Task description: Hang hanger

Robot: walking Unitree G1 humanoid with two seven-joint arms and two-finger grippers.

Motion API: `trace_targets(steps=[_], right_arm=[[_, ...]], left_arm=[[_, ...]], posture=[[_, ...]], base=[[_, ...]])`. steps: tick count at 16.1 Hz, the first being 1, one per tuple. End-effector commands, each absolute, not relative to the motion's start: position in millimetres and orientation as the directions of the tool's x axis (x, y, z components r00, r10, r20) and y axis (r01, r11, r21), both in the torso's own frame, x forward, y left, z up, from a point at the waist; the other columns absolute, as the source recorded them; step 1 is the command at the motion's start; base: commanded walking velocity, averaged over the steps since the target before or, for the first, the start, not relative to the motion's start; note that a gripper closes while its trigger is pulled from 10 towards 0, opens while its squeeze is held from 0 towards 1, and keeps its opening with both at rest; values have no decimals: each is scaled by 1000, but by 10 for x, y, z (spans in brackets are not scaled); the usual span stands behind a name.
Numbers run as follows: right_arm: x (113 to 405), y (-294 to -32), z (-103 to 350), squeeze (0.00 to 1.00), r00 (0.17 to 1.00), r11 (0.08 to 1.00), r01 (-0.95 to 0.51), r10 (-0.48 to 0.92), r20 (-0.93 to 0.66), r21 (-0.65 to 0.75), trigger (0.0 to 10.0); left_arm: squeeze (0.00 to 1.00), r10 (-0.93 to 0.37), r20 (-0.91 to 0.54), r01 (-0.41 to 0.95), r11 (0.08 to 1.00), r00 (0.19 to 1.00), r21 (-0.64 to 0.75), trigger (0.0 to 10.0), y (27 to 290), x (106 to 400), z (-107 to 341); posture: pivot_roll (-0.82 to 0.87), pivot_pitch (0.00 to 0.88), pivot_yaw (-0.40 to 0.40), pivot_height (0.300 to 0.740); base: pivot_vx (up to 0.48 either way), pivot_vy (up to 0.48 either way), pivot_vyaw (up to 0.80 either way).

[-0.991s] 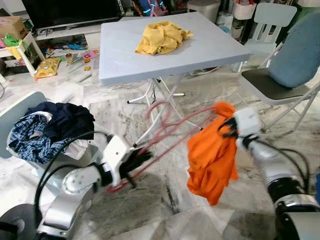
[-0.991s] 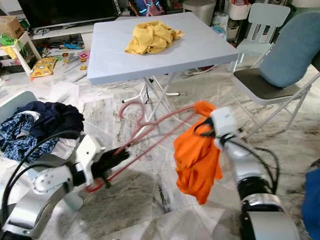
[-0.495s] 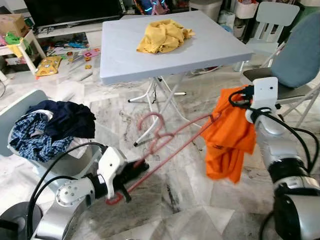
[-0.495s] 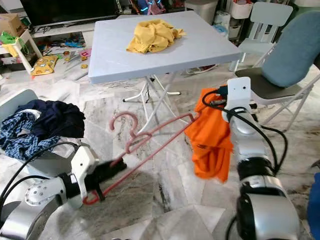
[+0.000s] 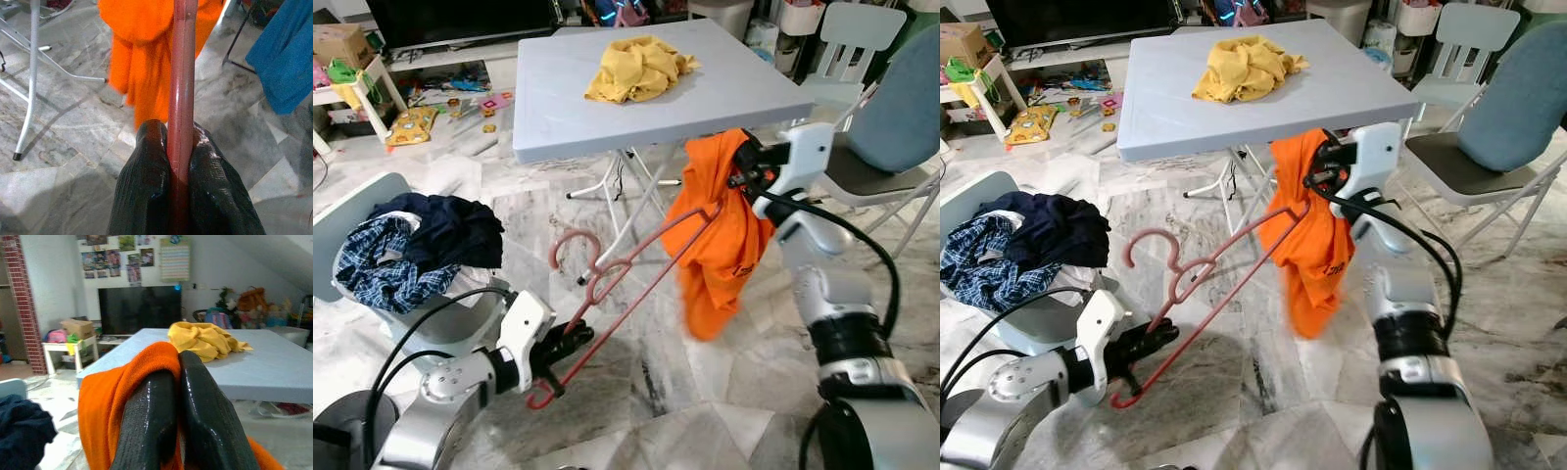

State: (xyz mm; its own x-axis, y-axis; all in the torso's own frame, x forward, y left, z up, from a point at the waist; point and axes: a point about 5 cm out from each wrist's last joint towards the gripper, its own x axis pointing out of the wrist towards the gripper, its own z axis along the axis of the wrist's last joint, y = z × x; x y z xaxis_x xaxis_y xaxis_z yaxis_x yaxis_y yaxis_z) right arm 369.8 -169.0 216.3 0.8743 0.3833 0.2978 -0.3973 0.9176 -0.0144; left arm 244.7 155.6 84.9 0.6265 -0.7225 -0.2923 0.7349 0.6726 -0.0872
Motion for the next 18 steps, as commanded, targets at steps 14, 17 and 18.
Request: trace_targets(steps=[14,17,18], right_arm=[[3386,-1392,1735,0,786,767,-591,617,37,-249,0],[3601,-1792,1742,0,958,934,-270,286,33,-234,0],[3623,-1893,1701,0,979,965,-199,203,7,-173,0]], left_arm=[[0,-666,-351,655,736,658,-170,0,1460,2567,867],[0,-575,-304,572,813,760,-107,0,1550,2617,919],[0,-513,-272,509,856,814,-91,0,1588,2644,938]], posture=[[-99,46,36,740],[-90,44,31,740],[-87,43,28,740]], base=[[0,0,0],[0,0,0],[0,0,0]])
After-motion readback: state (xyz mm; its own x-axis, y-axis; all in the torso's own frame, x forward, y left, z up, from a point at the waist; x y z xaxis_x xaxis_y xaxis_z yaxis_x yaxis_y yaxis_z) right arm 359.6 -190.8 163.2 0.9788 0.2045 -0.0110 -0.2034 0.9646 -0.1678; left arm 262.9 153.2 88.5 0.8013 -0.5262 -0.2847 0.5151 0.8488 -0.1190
